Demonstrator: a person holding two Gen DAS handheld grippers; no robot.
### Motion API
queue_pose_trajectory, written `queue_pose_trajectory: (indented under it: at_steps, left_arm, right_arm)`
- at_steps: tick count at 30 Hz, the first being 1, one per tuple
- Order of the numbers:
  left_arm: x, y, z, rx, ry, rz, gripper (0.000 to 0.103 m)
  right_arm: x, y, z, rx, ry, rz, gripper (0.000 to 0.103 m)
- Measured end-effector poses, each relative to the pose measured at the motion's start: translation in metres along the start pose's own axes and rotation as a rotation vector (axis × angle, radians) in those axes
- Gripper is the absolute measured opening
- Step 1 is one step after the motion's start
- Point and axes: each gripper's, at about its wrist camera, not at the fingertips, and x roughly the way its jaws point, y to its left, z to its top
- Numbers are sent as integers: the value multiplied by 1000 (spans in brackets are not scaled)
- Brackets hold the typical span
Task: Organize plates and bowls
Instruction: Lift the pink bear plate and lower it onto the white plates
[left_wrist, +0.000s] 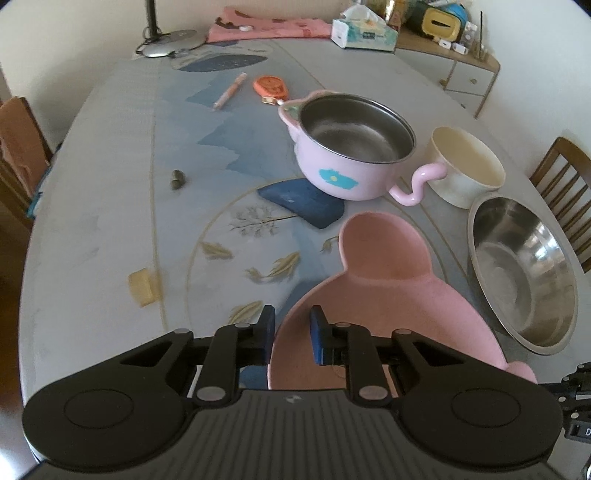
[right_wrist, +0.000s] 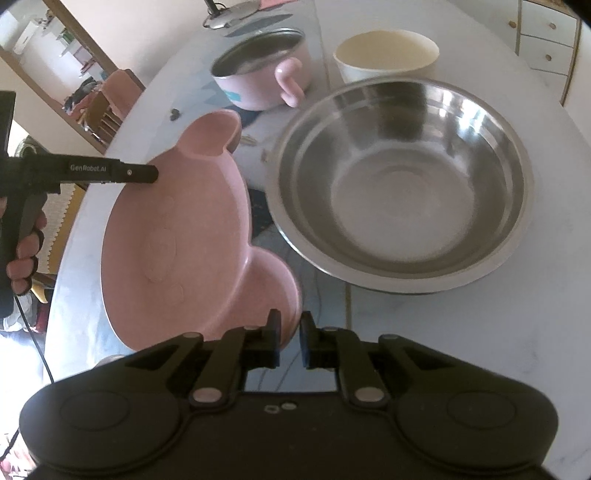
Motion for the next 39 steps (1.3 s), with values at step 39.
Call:
queue_pose_trajectory:
  at_steps: [39]
  left_arm:
    - [-136, -27, -205, -216, 81, 72, 19]
  right_arm:
    - [-59, 49, -51, -279, 60, -7, 7]
